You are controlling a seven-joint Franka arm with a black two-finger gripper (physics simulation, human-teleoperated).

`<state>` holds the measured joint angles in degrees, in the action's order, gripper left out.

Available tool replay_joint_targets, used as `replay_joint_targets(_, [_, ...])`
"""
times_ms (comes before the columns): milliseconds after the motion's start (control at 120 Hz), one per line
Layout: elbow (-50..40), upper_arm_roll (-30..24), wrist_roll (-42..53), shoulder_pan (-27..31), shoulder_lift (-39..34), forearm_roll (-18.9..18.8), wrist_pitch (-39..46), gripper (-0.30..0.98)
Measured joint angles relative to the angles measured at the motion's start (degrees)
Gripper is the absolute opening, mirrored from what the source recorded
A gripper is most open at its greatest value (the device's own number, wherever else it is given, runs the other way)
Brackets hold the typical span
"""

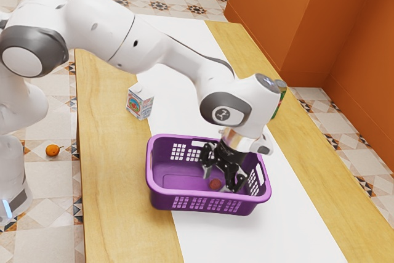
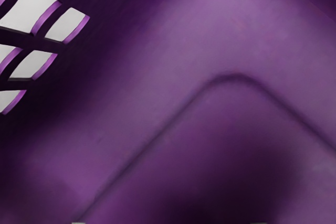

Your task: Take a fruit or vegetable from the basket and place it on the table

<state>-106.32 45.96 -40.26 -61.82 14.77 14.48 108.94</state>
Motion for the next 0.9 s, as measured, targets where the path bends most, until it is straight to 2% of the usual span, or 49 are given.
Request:
replay_joint_targets(550, [1.21, 0.00, 2.77, -0.09, -0.04, -0.13, -0.66, 0.13])
replay_joint_targets(692, [6.41, 1.03, 3.25, -0.31, -0.65, -0.34, -3.78, 0.13])
replay_joint_targets(783, [12.73, 5.28, 3.65, 0.44, -0.88, -0.45, -7.52, 0.13])
replay_joint_targets(900, [21.06, 7.56, 4.58, 7.87, -0.95, -0.36, -13.37, 0.14])
